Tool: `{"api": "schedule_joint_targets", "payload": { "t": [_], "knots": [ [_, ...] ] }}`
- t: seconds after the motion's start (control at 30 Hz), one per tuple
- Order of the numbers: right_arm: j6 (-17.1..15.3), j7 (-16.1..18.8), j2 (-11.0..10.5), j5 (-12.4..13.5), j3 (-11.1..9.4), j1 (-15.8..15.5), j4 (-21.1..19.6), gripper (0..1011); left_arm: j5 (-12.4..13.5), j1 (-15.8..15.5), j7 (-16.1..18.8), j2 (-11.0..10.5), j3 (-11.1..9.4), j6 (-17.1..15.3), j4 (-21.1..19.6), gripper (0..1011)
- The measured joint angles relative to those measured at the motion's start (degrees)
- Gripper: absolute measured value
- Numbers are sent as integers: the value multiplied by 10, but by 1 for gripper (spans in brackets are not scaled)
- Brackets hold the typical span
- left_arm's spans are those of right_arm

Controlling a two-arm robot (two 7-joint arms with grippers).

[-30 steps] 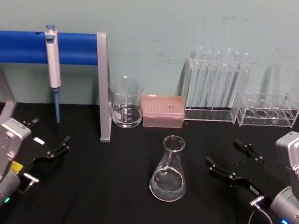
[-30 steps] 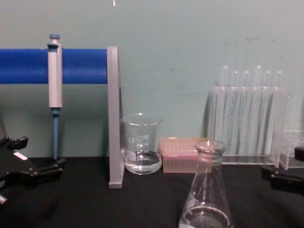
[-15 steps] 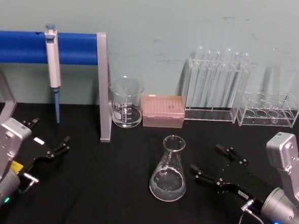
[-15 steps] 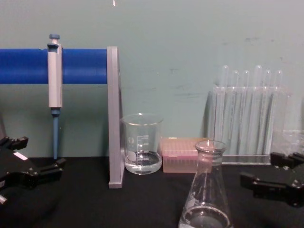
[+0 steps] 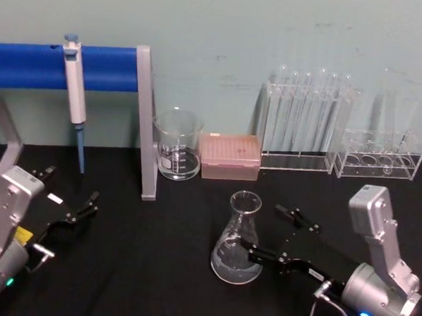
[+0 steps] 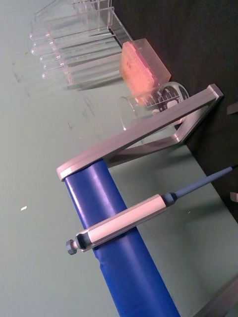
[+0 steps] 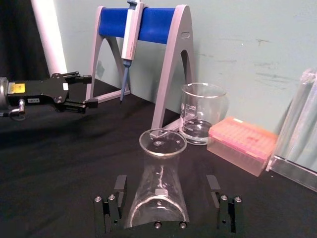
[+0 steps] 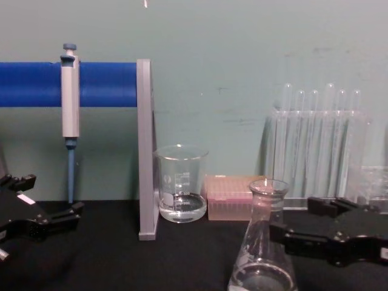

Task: Grasp the erlenmeyer flask with one hand, shake it three times, then place it back.

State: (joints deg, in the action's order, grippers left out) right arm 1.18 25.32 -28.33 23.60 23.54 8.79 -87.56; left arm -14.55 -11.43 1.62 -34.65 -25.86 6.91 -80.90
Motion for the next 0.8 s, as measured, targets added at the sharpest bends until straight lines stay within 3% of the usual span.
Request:
{"api": "schedule_joint_targets", "payload": {
  "t": [0.37,0.8],
  "knots": [
    [-7,-32,48,-26,-4,11,18,1000,0,0,0,0,0,0,0,1001],
    [-6,-17,75,-42,-2,34,46,1000,0,0,0,0,0,0,0,1001]
  ]
}}
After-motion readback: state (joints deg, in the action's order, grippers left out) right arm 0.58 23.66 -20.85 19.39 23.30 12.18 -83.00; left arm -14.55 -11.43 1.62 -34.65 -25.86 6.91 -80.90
